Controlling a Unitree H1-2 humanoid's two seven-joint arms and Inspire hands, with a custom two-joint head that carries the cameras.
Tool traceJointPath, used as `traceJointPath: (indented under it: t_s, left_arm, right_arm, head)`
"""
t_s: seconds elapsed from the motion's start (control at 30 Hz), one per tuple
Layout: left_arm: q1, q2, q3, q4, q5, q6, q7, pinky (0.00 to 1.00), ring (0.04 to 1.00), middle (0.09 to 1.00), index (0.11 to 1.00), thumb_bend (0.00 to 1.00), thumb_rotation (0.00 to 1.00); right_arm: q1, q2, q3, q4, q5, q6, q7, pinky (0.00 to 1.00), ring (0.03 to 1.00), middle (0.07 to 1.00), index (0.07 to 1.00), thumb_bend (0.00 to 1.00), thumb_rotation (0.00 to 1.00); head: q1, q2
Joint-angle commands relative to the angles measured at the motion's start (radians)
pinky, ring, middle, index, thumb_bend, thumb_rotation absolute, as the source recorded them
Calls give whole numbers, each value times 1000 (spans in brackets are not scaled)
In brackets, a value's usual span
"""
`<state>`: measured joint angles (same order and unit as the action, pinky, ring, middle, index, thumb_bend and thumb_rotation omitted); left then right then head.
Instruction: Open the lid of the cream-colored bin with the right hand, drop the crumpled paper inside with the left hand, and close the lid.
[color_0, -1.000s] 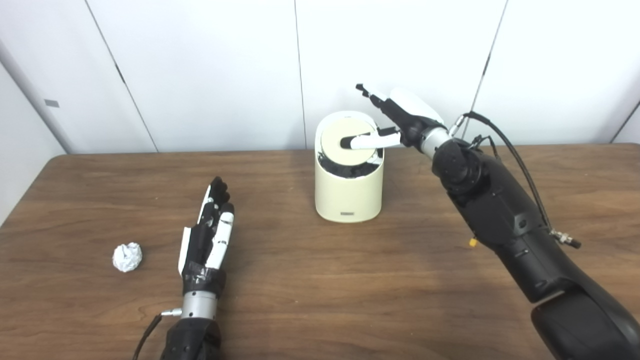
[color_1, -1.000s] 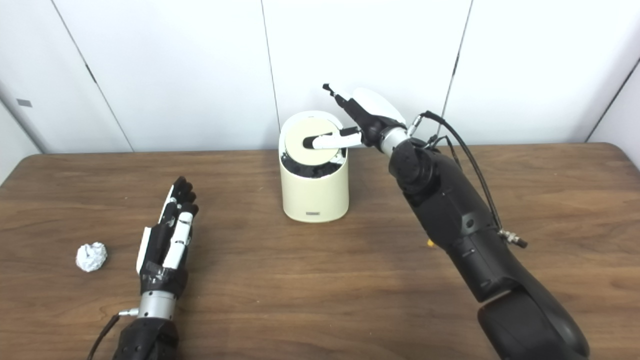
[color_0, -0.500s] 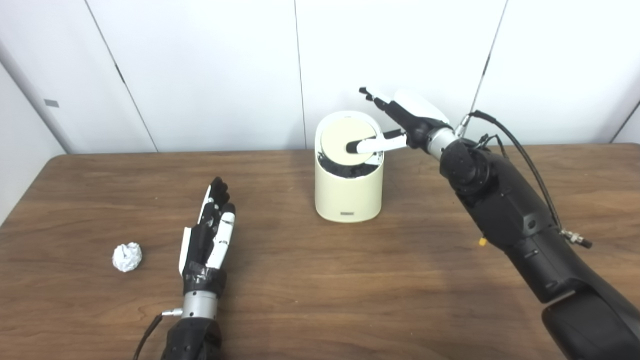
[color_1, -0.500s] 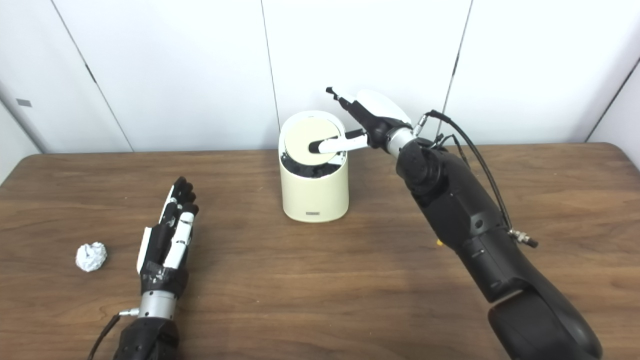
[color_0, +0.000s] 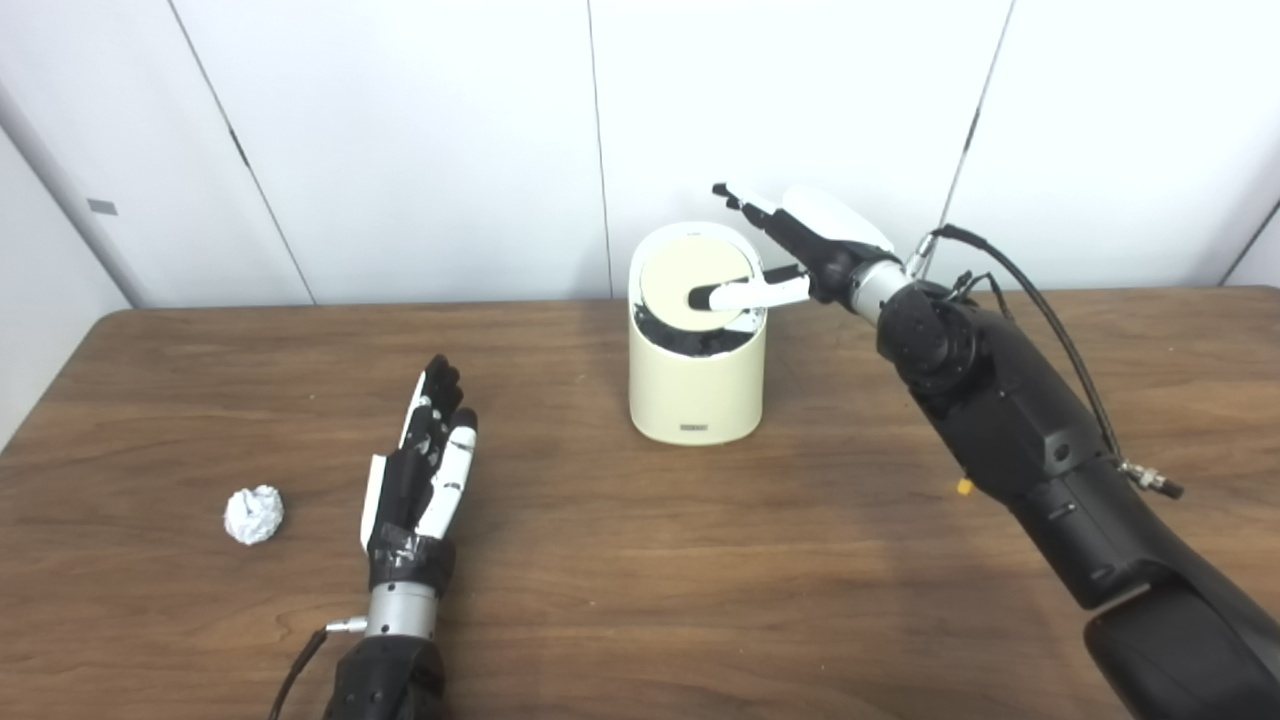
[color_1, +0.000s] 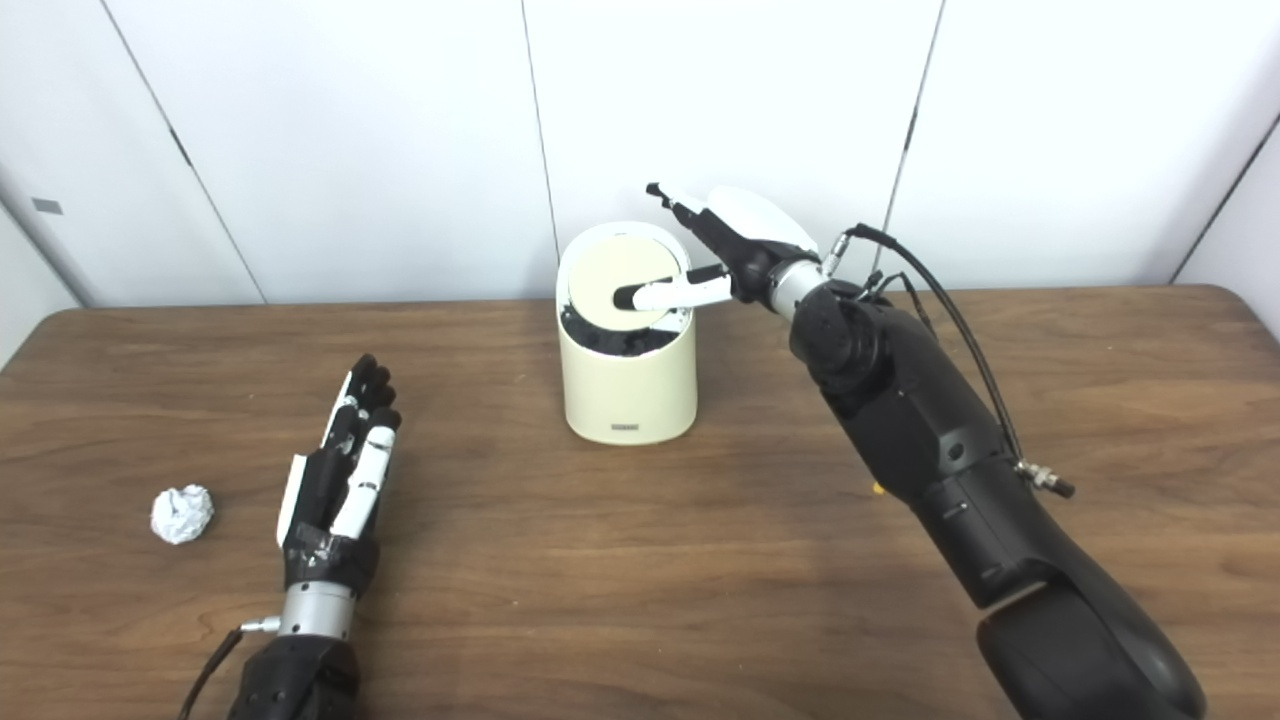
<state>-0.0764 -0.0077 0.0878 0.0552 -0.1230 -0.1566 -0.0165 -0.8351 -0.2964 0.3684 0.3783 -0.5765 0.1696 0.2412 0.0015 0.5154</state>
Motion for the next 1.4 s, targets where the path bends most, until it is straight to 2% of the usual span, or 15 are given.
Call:
traceJointPath:
  t_s: [0.0,0.23,0.27,0.37,0.4,0.57,0.73,0.97,1.07,1.17,1.2,1.27,1.37]
  left_arm:
    - [59,-28,-16,36,-7,5,-3,1000,1000,986,1000,308,537]
    - [57,-29,-16,40,-13,-6,-7,1000,999,980,1000,292,547]
    - [57,-29,-16,40,-12,-7,-7,1000,999,982,1000,304,557]
    - [63,-31,-21,24,-2,6,-1,1000,996,982,1000,316,580]
    - [65,-32,-23,18,-2,9,-1,1000,995,982,1000,309,583]
    - [71,-28,-30,10,-4,12,-4,1000,995,984,1000,292,592]
    - [71,-28,-28,11,-5,14,-3,1000,990,982,997,281,602]
    - [70,-25,-30,13,-7,10,-8,1000,993,986,999,311,616]
    - [70,-27,-29,10,-9,16,-7,1000,994,989,1000,292,616]
    - [71,-28,-28,6,-14,17,-9,1000,993,984,1000,291,597]
    - [72,-28,-29,4,-14,17,-9,1000,991,982,999,302,593]
    - [72,-28,-30,1,-11,20,-7,1000,992,982,1000,299,590]
    - [72,-23,-34,1,1,33,-6,1000,998,989,1000,276,581]
  right_arm:
    - [-44,-4,0,-22,-10,-31,-7,967,955,953,973,757,684]
    - [-47,-6,2,-8,-15,-28,-5,950,953,949,970,758,623]
    - [-48,-8,4,-6,-20,-28,-7,949,953,949,971,760,586]
    - [-48,-13,4,-2,-21,-31,-7,944,950,945,965,796,324]
    - [-48,-15,5,0,-22,-32,-8,946,951,945,965,806,287]
    - [-42,-23,13,5,-40,-32,-19,972,949,938,957,863,156]
    - [-41,-28,23,6,-52,-29,-30,995,949,934,952,872,93]
    - [-39,-32,28,7,-46,-27,-39,987,948,934,950,859,82]
    - [-34,-30,21,-1,-34,-22,-35,985,954,938,952,842,138]
    - [-29,-28,10,-14,-21,-25,-33,953,951,940,954,784,241]
    - [-27,-26,5,-19,-16,-28,-35,943,951,943,958,740,319]
    - [-23,-23,-4,-26,-10,-38,-43,931,951,947,961,702,381]
    - [-14,-18,-12,-46,-17,-56,-64,933,942,945,962,634,543]
  head:
    - [0,1]
    - [2,5]
    - [2,5]
    - [4,6]
    - [6,10]
    - [7,15]
    - [5,17]
    - [9,20]
    - [9,20]
    - [10,21]
    - [10,23]
    - [10,23]
    - [10,23]
